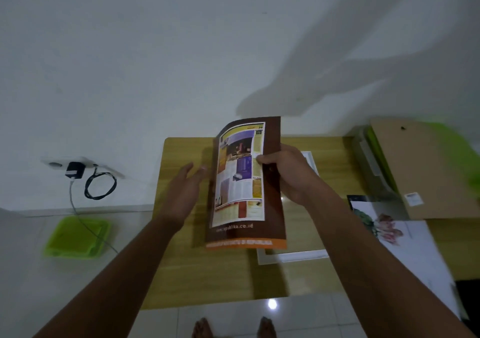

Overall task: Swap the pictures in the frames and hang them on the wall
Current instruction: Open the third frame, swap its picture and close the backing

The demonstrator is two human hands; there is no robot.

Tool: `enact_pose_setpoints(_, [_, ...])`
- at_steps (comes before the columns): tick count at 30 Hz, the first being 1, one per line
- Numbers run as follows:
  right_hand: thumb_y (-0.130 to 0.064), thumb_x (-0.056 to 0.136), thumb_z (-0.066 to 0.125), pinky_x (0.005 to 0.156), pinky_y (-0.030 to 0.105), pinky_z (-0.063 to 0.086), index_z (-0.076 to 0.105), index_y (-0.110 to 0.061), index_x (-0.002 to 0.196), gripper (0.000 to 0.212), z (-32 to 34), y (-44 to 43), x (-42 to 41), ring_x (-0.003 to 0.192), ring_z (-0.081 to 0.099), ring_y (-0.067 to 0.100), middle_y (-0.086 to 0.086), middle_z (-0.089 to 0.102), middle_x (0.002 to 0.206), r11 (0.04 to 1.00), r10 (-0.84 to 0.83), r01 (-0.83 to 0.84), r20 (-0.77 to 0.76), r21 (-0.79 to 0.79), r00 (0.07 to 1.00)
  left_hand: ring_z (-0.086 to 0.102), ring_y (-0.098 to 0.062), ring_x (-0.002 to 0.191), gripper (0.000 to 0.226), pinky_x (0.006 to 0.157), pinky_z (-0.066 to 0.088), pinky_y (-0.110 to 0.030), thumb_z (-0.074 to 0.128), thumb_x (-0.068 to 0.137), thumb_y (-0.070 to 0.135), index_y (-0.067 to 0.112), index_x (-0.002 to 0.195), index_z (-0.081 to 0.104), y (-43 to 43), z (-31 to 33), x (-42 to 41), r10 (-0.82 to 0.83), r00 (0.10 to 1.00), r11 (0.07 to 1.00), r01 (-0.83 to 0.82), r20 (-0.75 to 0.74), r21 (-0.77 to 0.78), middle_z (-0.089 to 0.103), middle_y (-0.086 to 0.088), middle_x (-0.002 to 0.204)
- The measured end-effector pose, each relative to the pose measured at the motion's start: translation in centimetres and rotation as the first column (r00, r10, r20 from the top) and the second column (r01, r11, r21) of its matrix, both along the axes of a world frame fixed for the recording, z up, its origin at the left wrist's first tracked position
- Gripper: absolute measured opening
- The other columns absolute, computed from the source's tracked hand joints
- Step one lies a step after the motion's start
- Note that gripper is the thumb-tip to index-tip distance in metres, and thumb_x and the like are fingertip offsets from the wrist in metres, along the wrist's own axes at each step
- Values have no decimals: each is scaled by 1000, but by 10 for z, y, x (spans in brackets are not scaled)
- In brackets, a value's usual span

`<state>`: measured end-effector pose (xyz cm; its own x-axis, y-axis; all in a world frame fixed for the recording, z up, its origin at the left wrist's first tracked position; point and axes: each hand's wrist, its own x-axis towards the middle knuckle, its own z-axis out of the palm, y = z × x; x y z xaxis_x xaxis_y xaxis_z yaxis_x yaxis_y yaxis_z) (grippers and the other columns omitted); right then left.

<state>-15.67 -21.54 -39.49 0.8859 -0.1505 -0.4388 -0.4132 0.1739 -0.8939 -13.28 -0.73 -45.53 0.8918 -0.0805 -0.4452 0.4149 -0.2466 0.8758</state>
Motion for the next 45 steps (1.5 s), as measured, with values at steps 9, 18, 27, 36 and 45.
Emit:
enact_pose_setpoints(9, [-4, 89, 65, 78, 43, 60, 57, -17, 123, 37, -23, -83, -43, 84, 75, 26, 7, 76, 98, 982, -9, -7, -83, -188, 997, 74, -24, 79, 47, 69, 60, -41, 71, 84, 10, 15, 127, 53, -50, -3, -16, -93, 994, 989, 86, -56, -121, 74, -8, 96])
enact_pose_setpoints(18, [-8, 88, 67, 71, 29, 56, 54, -19, 128, 43, -100, -120, -58, 82, 67, 15, -2, 68, 92, 790, -63, 24, -43, -613, 997, 66, -12, 77, 59, 56, 42, -19, 78, 78, 22, 29, 131, 53, -110, -46, -35, -180, 956, 941, 99, 232, 323, 61, 14, 78])
enact_pose_setpoints(27, [-17, 92, 64, 88, 39, 52, 46, -19, 136, 48, -136, -139, -50, 116, 55, 22, 6, 57, 124, 518, -4, -14, -19, -855, 1000, 59, -18, 96, 71, 76, 48, -31, 75, 79, 36, 22, 139, 40, -143, -77, -33, -260, 881, 870, 37, 395, 492, 62, -1, 114])
enact_pose_setpoints(36, [-55, 93, 51, 119, 52, 23, 29, -25, 150, 68, -171, -165, -63, 151, 6, 32, 9, 17, 163, 129, 436, -408, -317, -904, 842, 39, -43, 135, 69, 102, 35, -63, 69, 81, 43, 3, 134, 53, -143, -114, -42, -749, 613, 476, 232, 253, 848, 43, -24, 144])
enact_pose_setpoints(45, [-41, 98, 53, 117, 50, 30, 17, -22, 156, 70, -173, -171, -68, 152, 2, 26, 6, 3, 165, 298, 421, -406, -262, -864, 868, 39, -43, 135, 73, 101, 40, -63, 72, 80, 45, 2, 135, 51, -152, -117, -43, -776, 578, 445, 216, 254, 869, 43, -25, 144])
